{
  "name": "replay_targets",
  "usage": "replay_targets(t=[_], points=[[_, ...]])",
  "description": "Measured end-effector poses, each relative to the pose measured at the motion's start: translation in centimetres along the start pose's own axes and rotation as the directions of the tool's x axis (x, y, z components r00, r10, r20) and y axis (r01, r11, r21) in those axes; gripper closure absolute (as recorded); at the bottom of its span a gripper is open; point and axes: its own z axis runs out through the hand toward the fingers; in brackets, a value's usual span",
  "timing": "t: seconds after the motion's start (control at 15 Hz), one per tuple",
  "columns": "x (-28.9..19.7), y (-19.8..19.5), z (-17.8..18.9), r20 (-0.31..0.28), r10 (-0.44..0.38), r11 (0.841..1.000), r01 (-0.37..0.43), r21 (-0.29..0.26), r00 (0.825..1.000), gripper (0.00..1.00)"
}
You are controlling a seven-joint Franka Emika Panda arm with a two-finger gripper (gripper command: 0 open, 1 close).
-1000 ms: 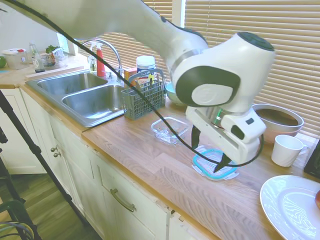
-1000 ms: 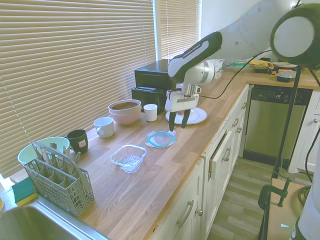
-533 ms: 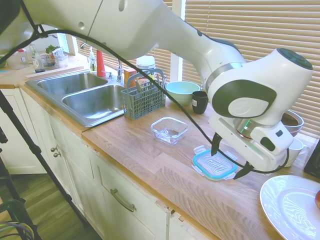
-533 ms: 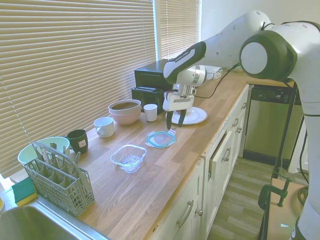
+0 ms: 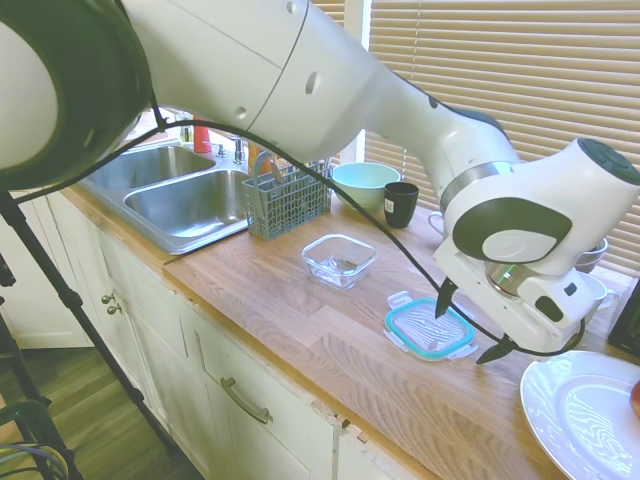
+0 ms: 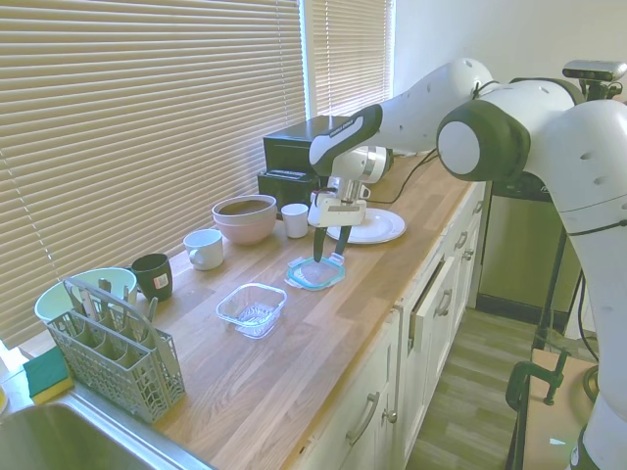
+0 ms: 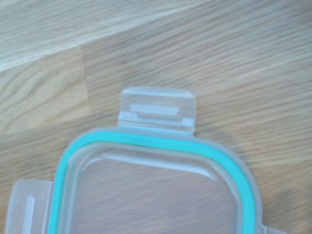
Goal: Cover the lid of the food container
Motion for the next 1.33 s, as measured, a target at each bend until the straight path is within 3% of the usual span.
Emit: replay_targets(t=[0.53, 0.6, 1.33], points=[[0.1, -0.1, 0.2, 0.016, 0.014, 0.999, -0.014, 0.033, 1.0, 0.0], [0.1, -0.1, 0.2, 0.019, 0.015, 0.999, -0.015, 0.034, 1.0, 1.0], [0.2, 0.9, 0.5, 0.034, 0.07, 0.996, -0.071, 0.05, 0.997, 1.0]])
